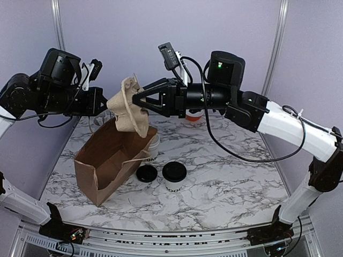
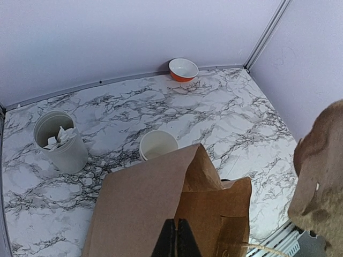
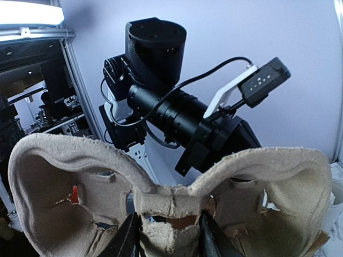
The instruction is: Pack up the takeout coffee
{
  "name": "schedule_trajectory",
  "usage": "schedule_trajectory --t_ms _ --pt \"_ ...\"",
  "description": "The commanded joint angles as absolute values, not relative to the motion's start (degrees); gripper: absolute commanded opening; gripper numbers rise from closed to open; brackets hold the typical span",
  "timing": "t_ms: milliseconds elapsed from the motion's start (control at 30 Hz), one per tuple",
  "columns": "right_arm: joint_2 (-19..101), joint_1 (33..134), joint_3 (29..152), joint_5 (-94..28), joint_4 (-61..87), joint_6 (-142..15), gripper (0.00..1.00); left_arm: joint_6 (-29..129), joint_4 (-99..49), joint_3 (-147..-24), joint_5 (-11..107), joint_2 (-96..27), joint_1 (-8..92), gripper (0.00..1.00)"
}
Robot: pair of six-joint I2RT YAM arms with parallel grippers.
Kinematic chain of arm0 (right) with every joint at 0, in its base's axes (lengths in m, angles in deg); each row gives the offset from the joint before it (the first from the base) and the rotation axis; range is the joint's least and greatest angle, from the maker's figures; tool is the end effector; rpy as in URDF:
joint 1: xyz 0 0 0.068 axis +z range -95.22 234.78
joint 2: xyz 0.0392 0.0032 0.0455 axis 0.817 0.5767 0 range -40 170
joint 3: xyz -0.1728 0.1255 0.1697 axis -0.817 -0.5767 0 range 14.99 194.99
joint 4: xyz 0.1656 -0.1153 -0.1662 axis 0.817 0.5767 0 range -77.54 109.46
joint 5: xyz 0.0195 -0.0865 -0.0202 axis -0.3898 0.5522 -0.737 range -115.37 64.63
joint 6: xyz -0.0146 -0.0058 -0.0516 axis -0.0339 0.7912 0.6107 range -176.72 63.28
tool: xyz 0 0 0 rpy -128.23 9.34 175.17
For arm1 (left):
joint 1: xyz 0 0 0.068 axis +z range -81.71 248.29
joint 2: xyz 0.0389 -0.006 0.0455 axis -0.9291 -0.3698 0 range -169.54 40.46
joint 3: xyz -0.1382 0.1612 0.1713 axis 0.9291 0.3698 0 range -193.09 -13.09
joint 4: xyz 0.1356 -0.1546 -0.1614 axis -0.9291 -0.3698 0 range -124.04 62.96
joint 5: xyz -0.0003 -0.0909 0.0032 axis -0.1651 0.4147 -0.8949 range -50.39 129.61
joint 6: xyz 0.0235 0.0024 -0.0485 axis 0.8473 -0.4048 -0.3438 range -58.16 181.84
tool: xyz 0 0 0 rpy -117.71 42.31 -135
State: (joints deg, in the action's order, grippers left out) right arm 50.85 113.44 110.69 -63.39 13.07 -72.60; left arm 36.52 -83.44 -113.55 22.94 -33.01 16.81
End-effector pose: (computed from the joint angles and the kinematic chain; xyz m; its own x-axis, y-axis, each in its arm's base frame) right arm 0.1711 0.3229 0.4655 -0.2345 0.0295 -0.9717 -0.9650 -0.1276 0.2290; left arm 0.1513 -0.1736 0.4781 -0.5304 0.0084 -0.8477 0.4060 0.8803 -0.2453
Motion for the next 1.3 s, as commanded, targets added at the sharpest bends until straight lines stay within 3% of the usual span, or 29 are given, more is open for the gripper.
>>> schedule_trajectory --t_ms 0,333,733,1267 --pt "53.7 114.4 109.3 -70.8 3.8 -79.9 0.35 36.0 -80.9 -115.0 21.9 -32.6 16.6 0.0" --pt "58.7 114.4 108.0 -75.9 0.3 -85.4 0.34 36.5 -80.2 -114.1 23.2 -31.1 16.5 0.0" --pt "63.7 112.3 115.8 -68.4 19.9 -79.4 0.32 38.6 -77.6 -113.0 29.4 -30.4 15.4 0.0" --pt "67.3 112.6 131.2 -54.0 46.4 -58.7 0.33 40.6 -77.2 -111.7 32.9 -29.1 14.5 0.0"
